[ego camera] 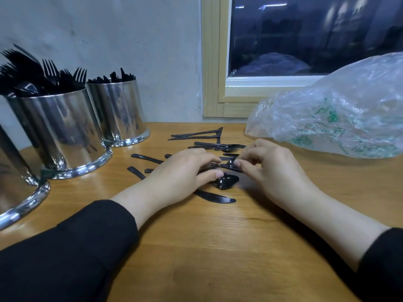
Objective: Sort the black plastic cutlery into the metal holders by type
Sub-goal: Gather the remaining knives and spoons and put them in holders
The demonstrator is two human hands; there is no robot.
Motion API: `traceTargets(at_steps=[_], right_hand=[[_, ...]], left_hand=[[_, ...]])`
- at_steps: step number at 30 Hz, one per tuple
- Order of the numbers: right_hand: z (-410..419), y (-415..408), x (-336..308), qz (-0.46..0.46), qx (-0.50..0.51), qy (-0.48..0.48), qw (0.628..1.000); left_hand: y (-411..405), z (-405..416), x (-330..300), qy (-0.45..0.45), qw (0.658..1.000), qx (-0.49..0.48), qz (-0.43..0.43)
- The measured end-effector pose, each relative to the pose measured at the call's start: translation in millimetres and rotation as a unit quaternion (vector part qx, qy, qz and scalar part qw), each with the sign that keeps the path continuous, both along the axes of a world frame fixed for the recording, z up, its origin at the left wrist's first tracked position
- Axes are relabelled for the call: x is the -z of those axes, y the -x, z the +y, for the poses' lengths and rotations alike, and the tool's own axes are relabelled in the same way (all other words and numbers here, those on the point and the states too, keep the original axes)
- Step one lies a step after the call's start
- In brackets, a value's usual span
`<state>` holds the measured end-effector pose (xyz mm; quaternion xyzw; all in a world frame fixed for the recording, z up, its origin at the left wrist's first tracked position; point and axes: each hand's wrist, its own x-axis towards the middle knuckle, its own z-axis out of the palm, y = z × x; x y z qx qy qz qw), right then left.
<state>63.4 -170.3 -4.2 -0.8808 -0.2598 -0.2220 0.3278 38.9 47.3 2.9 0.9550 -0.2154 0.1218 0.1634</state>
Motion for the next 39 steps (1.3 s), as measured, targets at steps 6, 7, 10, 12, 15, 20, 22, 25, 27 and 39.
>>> traceTargets(at_steps=[6, 7, 10, 12, 15, 20, 22, 25, 27, 39], right_hand=[[4.5, 14.0, -14.4, -0.076, -0.015, -0.108, 0.991], [4.4, 15.9, -15.6, -0.072, 0.004, -0.111, 0.991], [6.2, 17.6, -7.2, 0.055, 0.058, 0.014, 0.997], [10.3, 18.1, 0.3, 0.114, 0.073, 0.091, 0.987], [17.6, 18.8, 0.0, 0.122, 0.067, 0.08, 0.987], [18.3, 15.7, 1.4, 0.125, 0.054, 0.086, 0.987], [12.3, 13.2, -0.8, 0.11, 0.041, 0.053, 0.992], [2.6, 10.6, -9.1, 0.052, 0.046, -0.016, 0.997], [-0.5, 10.1, -13.1, 0.016, 0.055, -0.059, 0.997], [-44.8, -20.5, -11.1, 0.04, 0.113, 0.097, 0.988]], left_hand=[[1.1, -1.8, -5.8, 0.112, 0.992, -0.046, -0.032], [0.9, 1.4, -7.6, 0.14, 0.987, -0.064, -0.042], [1.7, 9.9, -10.4, 0.175, 0.977, -0.101, -0.064], [1.8, 9.8, -10.0, 0.17, 0.977, -0.114, -0.06], [1.7, 6.2, -10.6, 0.174, 0.976, -0.119, -0.05], [6.2, 0.6, -13.1, 0.174, 0.978, -0.102, -0.056], [7.9, -0.3, -14.1, 0.166, 0.978, -0.106, -0.065], [10.0, -1.4, -16.5, 0.163, 0.979, -0.104, -0.069], [12.3, -3.5, -16.7, 0.181, 0.979, -0.088, -0.024], [13.1, -13.0, -9.8, 0.186, 0.979, -0.07, 0.032]])
